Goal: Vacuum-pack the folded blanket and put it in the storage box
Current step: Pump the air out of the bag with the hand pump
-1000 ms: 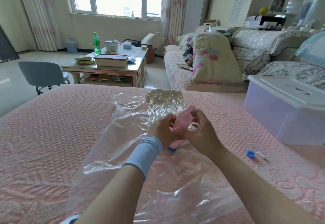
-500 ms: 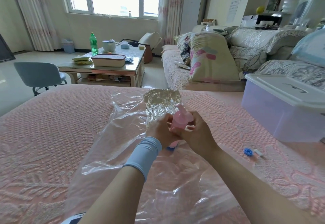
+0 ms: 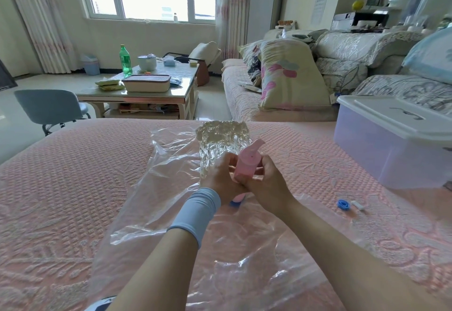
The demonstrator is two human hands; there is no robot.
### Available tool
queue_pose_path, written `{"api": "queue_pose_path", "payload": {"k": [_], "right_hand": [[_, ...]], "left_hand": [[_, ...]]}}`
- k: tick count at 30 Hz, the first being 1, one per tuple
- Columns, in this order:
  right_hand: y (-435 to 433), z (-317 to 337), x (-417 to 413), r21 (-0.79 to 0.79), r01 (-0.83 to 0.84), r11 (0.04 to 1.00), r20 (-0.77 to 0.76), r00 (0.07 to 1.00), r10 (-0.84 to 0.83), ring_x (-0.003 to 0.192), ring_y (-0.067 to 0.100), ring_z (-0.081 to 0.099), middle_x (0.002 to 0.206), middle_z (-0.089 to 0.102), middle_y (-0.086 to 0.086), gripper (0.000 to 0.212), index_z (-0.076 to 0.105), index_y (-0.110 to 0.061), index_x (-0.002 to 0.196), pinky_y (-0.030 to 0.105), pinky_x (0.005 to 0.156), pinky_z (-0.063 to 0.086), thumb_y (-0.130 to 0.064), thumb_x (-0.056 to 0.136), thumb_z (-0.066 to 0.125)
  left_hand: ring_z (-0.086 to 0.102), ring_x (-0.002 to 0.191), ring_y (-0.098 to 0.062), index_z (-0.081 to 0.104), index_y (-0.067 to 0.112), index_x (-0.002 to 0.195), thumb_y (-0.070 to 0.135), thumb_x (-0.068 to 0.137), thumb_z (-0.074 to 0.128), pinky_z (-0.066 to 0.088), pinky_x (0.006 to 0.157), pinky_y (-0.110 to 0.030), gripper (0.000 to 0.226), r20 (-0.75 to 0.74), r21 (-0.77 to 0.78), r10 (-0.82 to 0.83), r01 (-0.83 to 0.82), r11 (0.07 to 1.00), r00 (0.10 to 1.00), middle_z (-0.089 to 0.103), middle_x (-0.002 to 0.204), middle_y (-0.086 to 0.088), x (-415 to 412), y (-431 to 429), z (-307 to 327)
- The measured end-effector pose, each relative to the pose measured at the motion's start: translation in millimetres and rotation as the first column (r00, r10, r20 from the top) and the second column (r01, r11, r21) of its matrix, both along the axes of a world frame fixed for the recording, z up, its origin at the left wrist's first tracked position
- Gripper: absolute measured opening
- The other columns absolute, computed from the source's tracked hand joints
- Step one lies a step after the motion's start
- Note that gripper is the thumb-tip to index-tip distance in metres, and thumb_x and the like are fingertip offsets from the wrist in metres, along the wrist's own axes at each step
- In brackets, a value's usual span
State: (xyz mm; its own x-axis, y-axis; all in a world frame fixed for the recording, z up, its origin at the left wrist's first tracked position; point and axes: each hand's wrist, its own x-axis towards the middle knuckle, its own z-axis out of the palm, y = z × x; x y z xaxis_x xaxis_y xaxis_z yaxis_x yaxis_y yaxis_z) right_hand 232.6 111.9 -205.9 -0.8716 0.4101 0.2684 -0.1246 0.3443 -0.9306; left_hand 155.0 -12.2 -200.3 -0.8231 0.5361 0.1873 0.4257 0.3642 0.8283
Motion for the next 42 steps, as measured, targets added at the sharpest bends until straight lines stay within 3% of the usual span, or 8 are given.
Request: {"api": "queue_pose_path", "payload": {"k": [5,13,19,23,27,33,38,42], "right_hand": [[11,-1,-3,-0.021,-0.027,0.999,-0.037,0.999,0.027,0.099,0.006,0.068,0.106,0.072,-0.008,0.038,0.059,-0.025,0.117,0.023,0.080,0.055,-0.014,0.085,0.077],[20,21,-4,-0.193,0.065,0.979,-0.073,0.994,-0.080,0.084,0.002,0.069,0.104,0.068,-0.003,0.049,0.051,-0.027,0.118,0.019,0.064,0.054,-0.023,0.080,0.081],[76,37,9,-0.402,0.275,0.874,0.041,0.958,-0.283,0.081,0.018,0.073,0.106,0.070,0.007,0.035,0.054,-0.016,0.113,0.031,0.054,0.058,-0.028,0.088,0.075],[131,24,18,-0.251,0.379,0.891,0.165,0.924,-0.346,0.097,0.026,0.069,0.109,0.070,0.006,0.023,0.066,-0.013,0.114,0.049,0.084,0.059,-0.024,0.094,0.065],[179,9,32,-0.048,0.380,0.924,0.247,0.900,-0.358,0.098,0.026,0.068,0.100,0.069,0.001,0.037,0.065,-0.013,0.125,0.048,0.087,0.058,-0.013,0.088,0.063],[220,-24,53,0.055,0.267,0.962,0.413,0.871,-0.265,0.100,0.021,0.066,0.104,0.072,0.003,0.047,0.069,-0.006,0.118,0.036,0.091,0.054,-0.019,0.074,0.061],[228,-21,73,0.169,0.076,0.983,0.495,0.856,-0.151,0.102,0.014,0.066,0.111,0.072,-0.009,0.072,0.070,-0.032,0.121,0.037,0.092,0.055,-0.062,0.056,0.056],[242,-14,89,0.289,0.119,0.950,0.525,0.810,-0.261,0.111,0.018,0.062,0.122,0.069,0.001,0.052,0.070,-0.019,0.121,0.032,0.099,0.047,-0.032,0.072,0.056]], "left_hand": [[0.067,0.098,-0.012,0.056,0.036,0.108,0.007,0.069,0.073,0.056,0.086,-0.039,0.051,-0.005,0.053,-0.054,0.054,0.997,0.999,0.069,0.102,0.009,-6,0,-6],[0.065,0.076,-0.002,0.044,0.033,0.103,0.035,0.067,0.082,0.056,0.062,-0.023,0.052,-0.049,0.204,0.027,-0.016,0.979,0.998,0.068,0.089,0.011,11,12,30],[0.065,0.091,-0.005,0.055,0.028,0.129,0.014,0.083,0.069,0.054,0.070,-0.016,0.051,0.038,0.131,-0.146,0.140,0.981,0.989,0.059,0.122,0.005,22,77,33],[0.065,0.088,-0.012,0.050,0.020,0.137,0.009,0.081,0.073,0.055,0.083,-0.028,0.062,0.094,0.069,-0.152,0.146,0.987,0.984,0.056,0.121,0.001,28,138,25],[0.065,0.100,-0.023,0.054,0.017,0.128,0.009,0.080,0.075,0.055,0.089,-0.044,0.053,0.146,0.013,-0.151,0.151,0.989,0.978,0.062,0.120,-0.005,27,192,4],[0.047,0.129,-0.017,0.043,0.024,0.143,0.039,0.092,0.058,0.035,0.111,-0.034,0.055,-0.036,-0.580,-0.304,0.228,0.782,0.952,0.049,0.143,0.000,24,238,-37],[0.052,0.123,-0.026,0.044,0.031,0.141,0.044,0.091,0.056,0.042,0.103,-0.042,0.052,-0.159,-0.591,-0.298,0.151,0.792,0.941,0.055,0.138,-0.003,26,235,-47],[0.042,0.133,-0.024,0.040,0.033,0.143,0.042,0.094,0.052,0.033,0.110,-0.043,0.051,-0.292,-0.568,-0.310,0.096,0.817,0.905,0.047,0.145,0.001,32,222,-45]]}}
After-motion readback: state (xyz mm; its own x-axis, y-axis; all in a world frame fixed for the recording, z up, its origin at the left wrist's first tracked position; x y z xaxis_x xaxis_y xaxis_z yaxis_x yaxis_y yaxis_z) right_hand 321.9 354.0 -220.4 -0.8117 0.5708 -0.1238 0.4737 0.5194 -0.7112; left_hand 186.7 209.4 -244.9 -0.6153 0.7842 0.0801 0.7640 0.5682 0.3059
